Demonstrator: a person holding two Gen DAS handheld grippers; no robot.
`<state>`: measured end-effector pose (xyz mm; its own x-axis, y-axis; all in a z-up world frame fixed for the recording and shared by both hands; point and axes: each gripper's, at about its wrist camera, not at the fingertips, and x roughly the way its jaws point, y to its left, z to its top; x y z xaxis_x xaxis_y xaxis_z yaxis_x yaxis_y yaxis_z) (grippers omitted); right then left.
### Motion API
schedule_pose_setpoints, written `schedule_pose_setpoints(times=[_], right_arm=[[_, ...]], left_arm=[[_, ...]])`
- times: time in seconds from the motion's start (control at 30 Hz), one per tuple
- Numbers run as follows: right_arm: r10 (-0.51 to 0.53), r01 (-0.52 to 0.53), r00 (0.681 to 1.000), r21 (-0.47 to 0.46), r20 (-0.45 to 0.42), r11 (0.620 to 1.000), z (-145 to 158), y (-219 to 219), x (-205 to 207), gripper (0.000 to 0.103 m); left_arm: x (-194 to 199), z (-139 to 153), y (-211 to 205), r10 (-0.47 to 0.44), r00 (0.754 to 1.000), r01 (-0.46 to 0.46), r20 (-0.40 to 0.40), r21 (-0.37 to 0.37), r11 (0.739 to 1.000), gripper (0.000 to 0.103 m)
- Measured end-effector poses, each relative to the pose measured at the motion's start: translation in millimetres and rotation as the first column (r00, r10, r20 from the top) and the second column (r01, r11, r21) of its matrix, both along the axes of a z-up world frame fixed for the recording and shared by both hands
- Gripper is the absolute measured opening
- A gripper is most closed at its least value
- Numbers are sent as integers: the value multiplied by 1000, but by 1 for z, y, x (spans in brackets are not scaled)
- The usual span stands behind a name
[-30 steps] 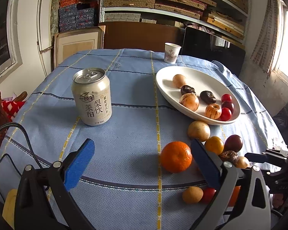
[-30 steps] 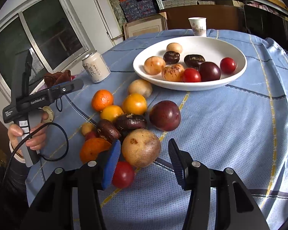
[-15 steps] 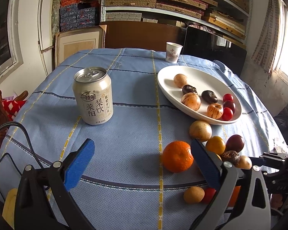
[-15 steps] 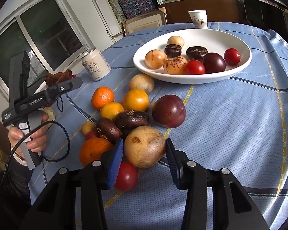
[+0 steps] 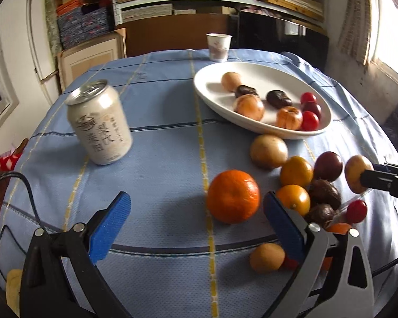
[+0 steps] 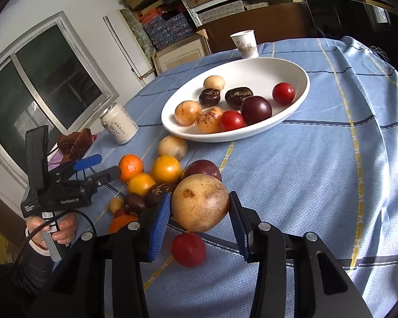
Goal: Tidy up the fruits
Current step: 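Grasp a large pale potato with the right gripper while the left gripper grasps an orange, then lower the potato into the white plate with the right gripper while the left gripper releases the orange there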
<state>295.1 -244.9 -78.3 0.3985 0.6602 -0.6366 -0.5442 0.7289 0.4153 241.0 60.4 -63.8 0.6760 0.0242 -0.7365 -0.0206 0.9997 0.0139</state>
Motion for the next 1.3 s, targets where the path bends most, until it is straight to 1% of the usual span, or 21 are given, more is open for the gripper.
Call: schedule_pose_setpoints(times=[0.1, 0.13, 0.17, 0.23, 0.27, 0.53, 0.67, 0.9, 0.97, 1.0, 1.03, 1.07, 1.3], right_arm=[[-2, 2, 1000, 5, 7, 1000, 2, -1, -1, 45], [-3, 3, 1000, 7, 7, 1000, 2, -1, -1, 45], [-5, 5, 1000, 7, 7, 1000, 2, -2, -1, 45], [-8, 8, 1000, 4, 9, 1000, 3, -1, -1, 45], [-7, 7, 1000, 5, 9, 1000, 3, -1, -1, 45], [-7, 7, 1000, 5, 13, 1000, 4, -1, -2, 45], [-7, 7, 1000, 4, 13, 1000, 4, 0, -2, 45], [5, -5, 1000, 2, 11, 1000, 4, 2, -3, 45], [4, -4, 1000, 0, 13, 1000, 4, 1, -4, 45], [4, -4, 1000, -1, 13, 1000, 4, 2, -4, 45], [3, -3, 1000, -1, 12, 1000, 4, 1, -4, 45], [2, -2, 1000, -2, 12, 1000, 4, 1, -4, 45], [0, 0, 1000, -3, 14, 1000, 3, 1, -4, 45]], left_arm=[[2, -1, -3, -26, 1000, 26, -5, -22, 999, 98], [3, -2, -4, -35, 999, 35, -12, -30, 999, 94], [5, -4, -5, -45, 999, 44, -19, -35, 998, 83], [8, -8, -7, -58, 998, 57, -38, -41, 998, 76], [9, -9, -8, -62, 997, 60, -44, -44, 997, 70], [15, -15, -11, -98, 993, 92, -67, -85, 992, 63], [19, -19, -12, -103, 991, 96, -83, -90, 991, 63], [22, -18, -13, -96, 993, 88, -69, -101, 991, 63], [22, -18, -14, -103, 992, 96, -66, -102, 990, 55], [22, -18, -14, -107, 992, 100, -66, -103, 990, 54], [22, -19, -15, -110, 992, 102, -67, -105, 989, 48], [22, -19, -15, -110, 992, 103, -68, -107, 989, 45], [22, -18, -14, -104, 993, 96, -64, -111, 989, 45]])
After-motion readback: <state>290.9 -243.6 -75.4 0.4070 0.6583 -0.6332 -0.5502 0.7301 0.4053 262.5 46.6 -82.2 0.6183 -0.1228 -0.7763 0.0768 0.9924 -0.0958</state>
